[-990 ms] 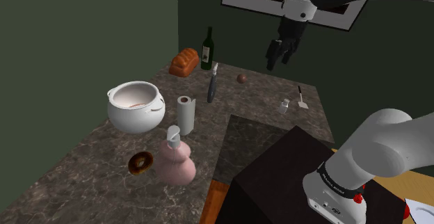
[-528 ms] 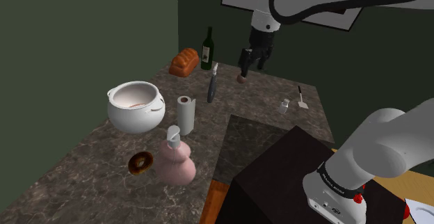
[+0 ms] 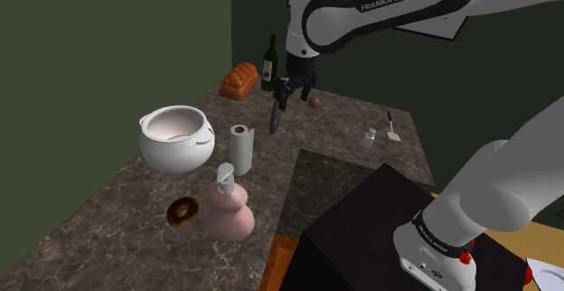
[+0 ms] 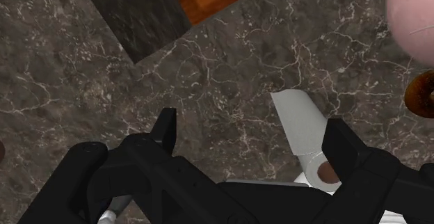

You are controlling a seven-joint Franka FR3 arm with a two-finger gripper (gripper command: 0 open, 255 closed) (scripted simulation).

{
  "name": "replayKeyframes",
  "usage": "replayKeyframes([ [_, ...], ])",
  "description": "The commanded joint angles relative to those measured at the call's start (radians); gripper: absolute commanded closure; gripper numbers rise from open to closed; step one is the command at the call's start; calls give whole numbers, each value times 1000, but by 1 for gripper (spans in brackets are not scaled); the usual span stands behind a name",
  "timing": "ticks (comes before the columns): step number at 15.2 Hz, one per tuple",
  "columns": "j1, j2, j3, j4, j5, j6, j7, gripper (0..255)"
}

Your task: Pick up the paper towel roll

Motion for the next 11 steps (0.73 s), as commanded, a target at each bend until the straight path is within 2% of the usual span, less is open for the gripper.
replayKeyframes([
  [1, 7, 83, 15, 57, -19, 24, 28, 0],
  [11, 82, 469, 43, 377, -133, 68, 157, 0],
])
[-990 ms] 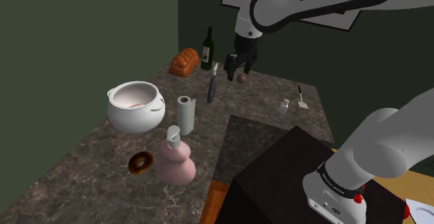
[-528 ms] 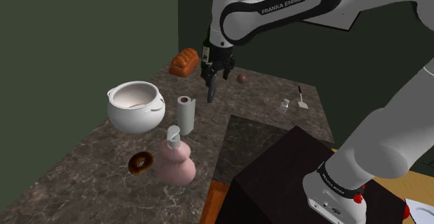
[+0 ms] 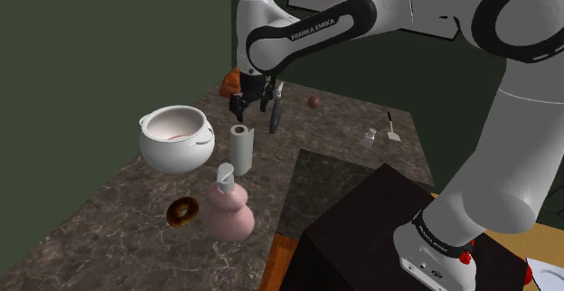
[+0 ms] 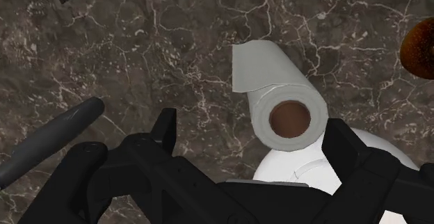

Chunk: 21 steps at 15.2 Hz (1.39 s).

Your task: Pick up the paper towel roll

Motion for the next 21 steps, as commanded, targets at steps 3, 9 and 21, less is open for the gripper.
replayKeyframes([
  [3, 46, 163, -3, 166, -44, -11, 42, 0],
  [9, 59, 223, -11, 176, -60, 37, 54, 0],
  [21, 61, 243, -15, 167, -67, 65, 59, 255],
])
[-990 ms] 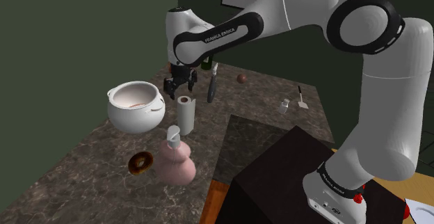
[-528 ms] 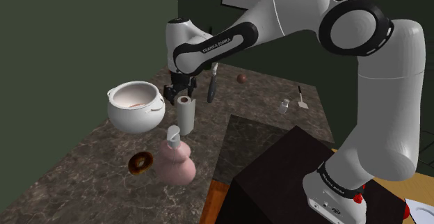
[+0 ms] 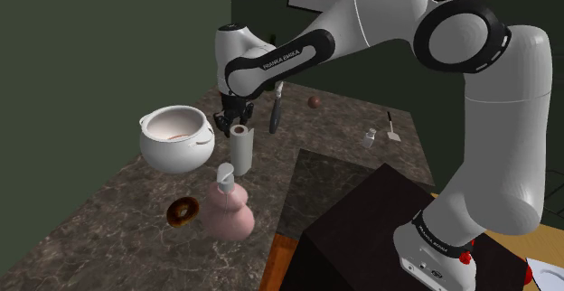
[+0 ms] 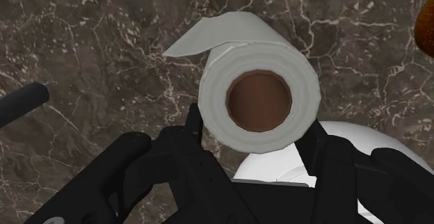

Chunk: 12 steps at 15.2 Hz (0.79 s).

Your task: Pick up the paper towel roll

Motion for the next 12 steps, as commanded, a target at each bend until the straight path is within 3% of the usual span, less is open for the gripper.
replayKeyframes([
  [1, -1, 2, -1, -2, -1, -1, 0, 255],
  [12, -7, -65, 11, 41, 22, -107, -16, 255],
])
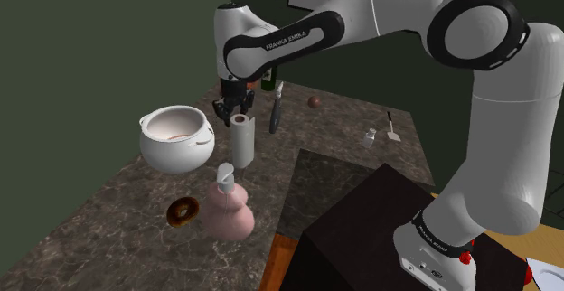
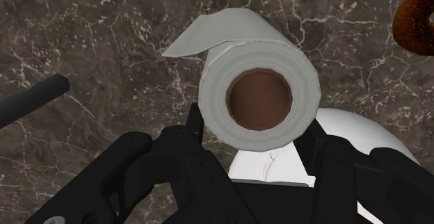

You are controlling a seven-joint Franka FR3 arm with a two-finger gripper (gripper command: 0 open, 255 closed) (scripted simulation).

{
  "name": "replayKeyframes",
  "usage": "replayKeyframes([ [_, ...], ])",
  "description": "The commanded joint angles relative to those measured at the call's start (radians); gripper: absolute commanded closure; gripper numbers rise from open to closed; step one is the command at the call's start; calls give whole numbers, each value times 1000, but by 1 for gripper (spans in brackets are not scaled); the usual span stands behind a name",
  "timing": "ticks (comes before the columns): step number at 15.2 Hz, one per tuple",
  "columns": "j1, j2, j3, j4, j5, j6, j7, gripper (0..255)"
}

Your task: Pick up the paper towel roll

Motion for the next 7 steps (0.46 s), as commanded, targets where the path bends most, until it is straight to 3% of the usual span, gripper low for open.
replayKeyframes([
  [1, -2, -11, 2, 12, 4, -22, -4, 255],
  [7, -3, -32, 5, 37, 12, -68, -10, 255],
])
